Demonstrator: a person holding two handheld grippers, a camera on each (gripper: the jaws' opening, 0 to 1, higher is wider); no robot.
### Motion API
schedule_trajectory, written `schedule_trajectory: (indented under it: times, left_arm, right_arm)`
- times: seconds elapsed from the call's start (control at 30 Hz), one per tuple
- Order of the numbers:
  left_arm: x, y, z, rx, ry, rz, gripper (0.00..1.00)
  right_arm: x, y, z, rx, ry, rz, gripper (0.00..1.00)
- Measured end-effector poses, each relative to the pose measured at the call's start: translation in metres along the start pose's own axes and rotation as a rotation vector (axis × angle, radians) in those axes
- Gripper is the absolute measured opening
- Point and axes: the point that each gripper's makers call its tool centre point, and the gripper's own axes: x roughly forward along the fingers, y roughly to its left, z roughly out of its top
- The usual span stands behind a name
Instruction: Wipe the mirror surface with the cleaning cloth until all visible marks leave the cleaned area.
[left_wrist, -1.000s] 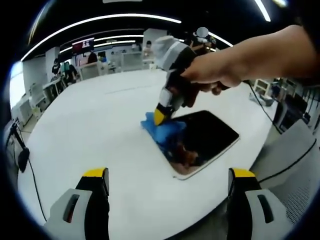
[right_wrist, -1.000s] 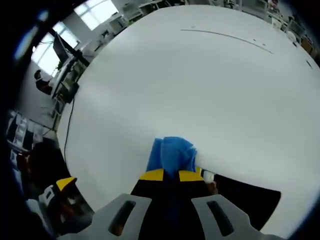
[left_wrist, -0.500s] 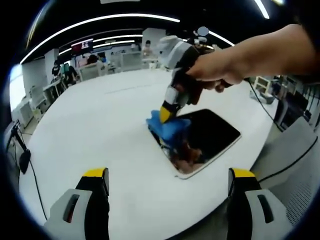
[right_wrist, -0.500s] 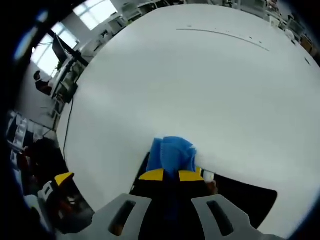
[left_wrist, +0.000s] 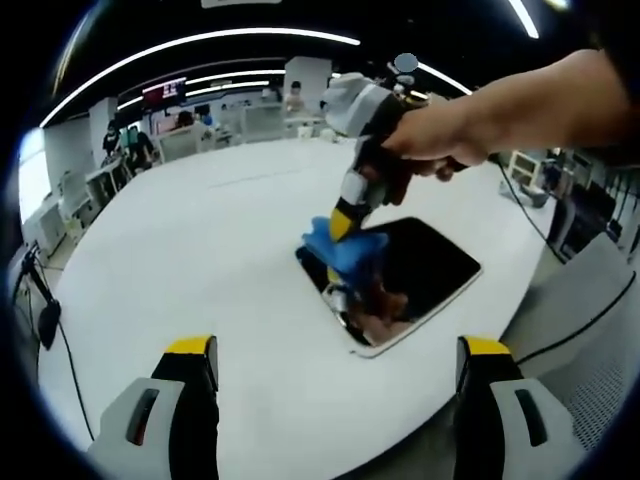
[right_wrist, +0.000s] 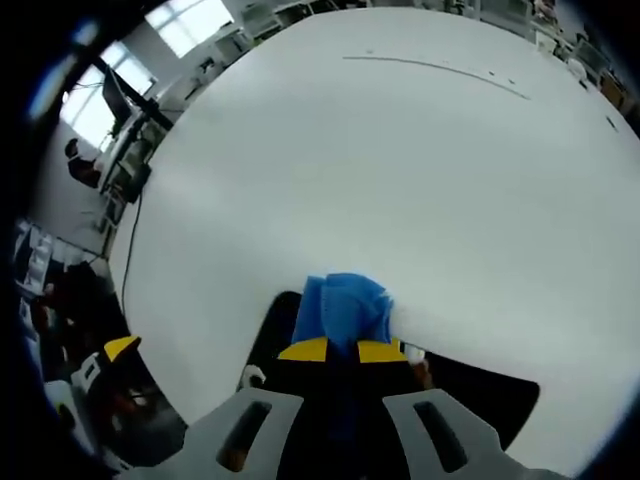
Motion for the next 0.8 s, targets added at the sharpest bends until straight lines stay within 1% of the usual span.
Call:
schedule_trajectory:
  times: [0.07, 0.1, 0.13, 0.17, 0.2, 0.33, 0.47, 0.7, 0.8]
  left_arm:
    - [-0.0011, 0.0033, 0.0019, -0.029, -0.015, 0.008, 0.99]
    - [-0.0005, 0.0029, 0.0004, -0.035, -0.008, 0.005, 0.99]
    - [-0.0003, 0.0017, -0.0006, -0.03, -0.001, 0.002, 0.99]
    - [-0.0001, 0.0, -0.0008, -0.008, 0.002, 0.0, 0.99]
    - [0.0002, -0.0001, -0.0007, -0.001, 0.002, 0.001, 0.99]
    - [-0.0012, 0.0039, 0.0002, -0.017, -0.006, 0.015, 0.99]
    - [-0.001, 0.0036, -0.0004, -0.003, -0.001, 0.017, 0.99]
    - [-0.0011, 0.0045, -0.0011, 0.001, 0.004, 0.019, 0.99]
    - [-0.0008, 0.0046, -0.0015, 0.002, 0.005, 0.019, 0.99]
  right_arm:
    - [-0.0014, -0.0007, -0.0016, -0.003, -0.002, -0.003, 0.02]
    - [-0.002, -0.0029, -0.0024, 0.002, -0.001, -0.004, 0.02]
    - [-0.0018, -0.0031, -0.002, 0.015, -0.004, 0.006, 0.02]
    - [-0.0044, -0.0011, -0.0035, 0.039, 0.002, 0.012, 0.02]
    - [-0.0039, -0.0013, -0.0026, 0.036, 0.006, 0.01, 0.02]
    - [-0.0028, -0.0021, -0.0022, 0.051, 0.012, 0.016, 0.02]
    - [-0.0009, -0.0047, -0.001, 0.038, 0.002, 0.013, 0.02]
    - [-0.0073, -0.0042, -0.0078, 0.037, -0.011, 0.001, 0.02]
    - [-0.0057, -0.0053, -0.0066, 0.041, -0.013, 0.0, 0.02]
